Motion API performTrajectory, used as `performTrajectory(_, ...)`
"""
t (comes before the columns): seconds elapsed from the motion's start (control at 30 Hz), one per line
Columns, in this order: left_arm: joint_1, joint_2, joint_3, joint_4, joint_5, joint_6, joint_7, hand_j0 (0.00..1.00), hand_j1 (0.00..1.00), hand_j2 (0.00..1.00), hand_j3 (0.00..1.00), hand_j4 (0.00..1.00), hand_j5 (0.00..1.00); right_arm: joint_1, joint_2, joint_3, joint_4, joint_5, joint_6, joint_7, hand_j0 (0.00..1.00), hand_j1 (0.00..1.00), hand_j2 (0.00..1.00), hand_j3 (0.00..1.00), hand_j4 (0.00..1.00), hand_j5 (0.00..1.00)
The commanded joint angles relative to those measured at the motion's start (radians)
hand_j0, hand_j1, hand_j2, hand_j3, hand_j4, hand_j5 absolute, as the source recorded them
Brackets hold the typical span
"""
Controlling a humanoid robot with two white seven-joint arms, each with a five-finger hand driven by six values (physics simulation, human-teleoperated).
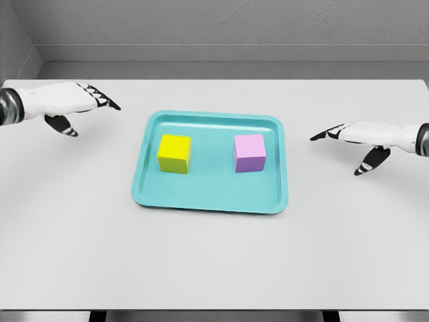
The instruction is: Push two cubes
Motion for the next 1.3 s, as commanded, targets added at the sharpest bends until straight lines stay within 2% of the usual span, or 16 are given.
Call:
performTrajectory(0.0, 0.002, 0.007, 0.002, -0.022, -0.003, 0.003, -0.003, 0.85, 0.85, 0.85, 0.85, 0.85, 0.85, 0.002, 0.000, 0.000, -0.002, -0.006, 0.002, -0.004, 1.00, 1.00, 1.00, 1.00, 1.00, 1.00)
performTrajectory(0.13, 0.021, 0.009, 0.041, -0.027, 0.005, 0.003, -0.003, 0.79, 0.79, 0.79, 0.79, 0.79, 0.79, -0.003, -0.004, 0.000, 0.001, -0.008, 0.002, -0.010, 1.00, 1.00, 1.00, 1.00, 1.00, 1.00)
performTrajectory(0.2, 0.028, 0.002, 0.051, -0.067, 0.005, 0.003, -0.003, 0.79, 0.79, 0.79, 0.79, 0.79, 0.79, -0.006, -0.006, 0.000, 0.001, -0.008, 0.002, -0.008, 1.00, 1.00, 1.00, 1.00, 1.00, 1.00)
performTrajectory(0.27, 0.044, -0.001, 0.067, -0.064, 0.005, 0.003, -0.003, 0.79, 0.79, 0.79, 0.79, 0.79, 0.79, -0.006, -0.004, 0.012, 0.004, -0.008, 0.002, -0.008, 1.00, 1.00, 1.00, 1.00, 1.00, 1.00)
performTrajectory(0.37, 0.091, -0.022, 0.146, -0.064, 0.005, 0.003, -0.003, 0.77, 0.77, 0.77, 0.77, 0.77, 0.77, -0.015, -0.003, 0.012, 0.006, -0.012, 0.002, -0.018, 1.00, 1.00, 1.00, 1.00, 1.00, 1.00)
performTrajectory(0.43, 0.106, -0.027, 0.153, -0.067, 0.005, 0.003, -0.003, 0.77, 0.77, 0.77, 0.77, 0.77, 0.77, -0.038, -0.003, 0.014, -0.005, -0.003, 0.002, 0.015, 1.00, 1.00, 1.00, 1.00, 1.00, 1.00)
performTrajectory(0.53, 0.124, -0.041, 0.195, -0.068, 0.006, 0.003, -0.003, 0.77, 0.77, 0.77, 0.77, 0.77, 0.77, -0.051, -0.001, 0.014, 0.026, -0.005, 0.002, 0.005, 1.00, 1.00, 1.00, 1.00, 1.00, 1.00)
performTrajectory(0.6, 0.126, -0.067, 0.205, -0.071, 0.005, 0.003, -0.003, 0.77, 0.77, 0.77, 0.77, 0.77, 0.77, -0.051, 0.000, 0.014, 0.026, 0.012, 0.002, 0.010, 0.58, 0.58, 0.58, 0.58, 0.58, 0.58)
performTrajectory(0.63, 0.149, -0.088, 0.234, -0.091, 0.005, 0.003, -0.003, 0.77, 0.77, 0.77, 0.77, 0.77, 0.77, -0.051, 0.002, 0.015, 0.024, 0.017, 0.002, 0.018, 0.35, 0.35, 0.35, 0.35, 0.35, 0.35)
performTrajectory(0.67, 0.167, -0.094, 0.261, -0.123, 0.005, 0.003, -0.003, 0.77, 0.77, 0.77, 0.77, 0.77, 0.77, -0.051, 0.008, 0.015, 0.024, 0.018, 0.002, 0.022, 0.22, 0.22, 0.22, 0.22, 0.22, 0.22)
performTrajectory(0.7, 0.175, -0.094, 0.268, -0.133, 0.005, 0.003, -0.003, 0.77, 0.77, 0.77, 0.77, 0.77, 0.77, -0.051, 0.014, 0.015, 0.020, 0.020, 0.002, 0.051, 0.16, 0.16, 0.16, 0.16, 0.16, 0.16)
performTrajectory(0.83, 0.192, -0.094, 0.268, -0.156, 0.005, 0.003, -0.003, 0.77, 0.77, 0.77, 0.77, 0.77, 0.77, -0.075, 0.051, 0.015, 0.020, 0.022, 0.002, 0.063, 0.13, 0.13, 0.13, 0.13, 0.13, 0.13)
performTrajectory(0.9, 0.201, -0.093, 0.260, -0.156, 0.002, 0.003, -0.003, 0.77, 0.77, 0.77, 0.77, 0.77, 0.77, -0.081, 0.094, 0.017, 0.020, 0.069, 0.002, 0.063, 0.12, 0.12, 0.12, 0.12, 0.12, 0.12)
performTrajectory(1.13, 0.219, -0.120, 0.231, -0.186, -0.003, 0.003, -0.003, 0.77, 0.77, 0.77, 0.77, 0.77, 0.77, -0.103, 0.160, 0.040, 0.018, 0.143, 0.002, 0.063, 0.12, 0.12, 0.12, 0.12, 0.12, 0.12)
performTrajectory(1.23, 0.221, -0.122, 0.220, -0.186, -0.004, 0.003, -0.003, 0.63, 0.63, 0.63, 0.63, 0.63, 0.63, -0.117, 0.195, 0.060, 0.021, 0.176, 0.002, 0.063, 0.12, 0.12, 0.12, 0.12, 0.12, 0.12)
performTrajectory(1.27, 0.227, -0.122, 0.214, -0.186, -0.004, 0.003, -0.003, 0.63, 0.63, 0.63, 0.63, 0.63, 0.63, -0.117, 0.195, 0.060, 0.020, 0.176, 0.002, 0.063, 0.12, 0.12, 0.12, 0.12, 0.12, 0.12)
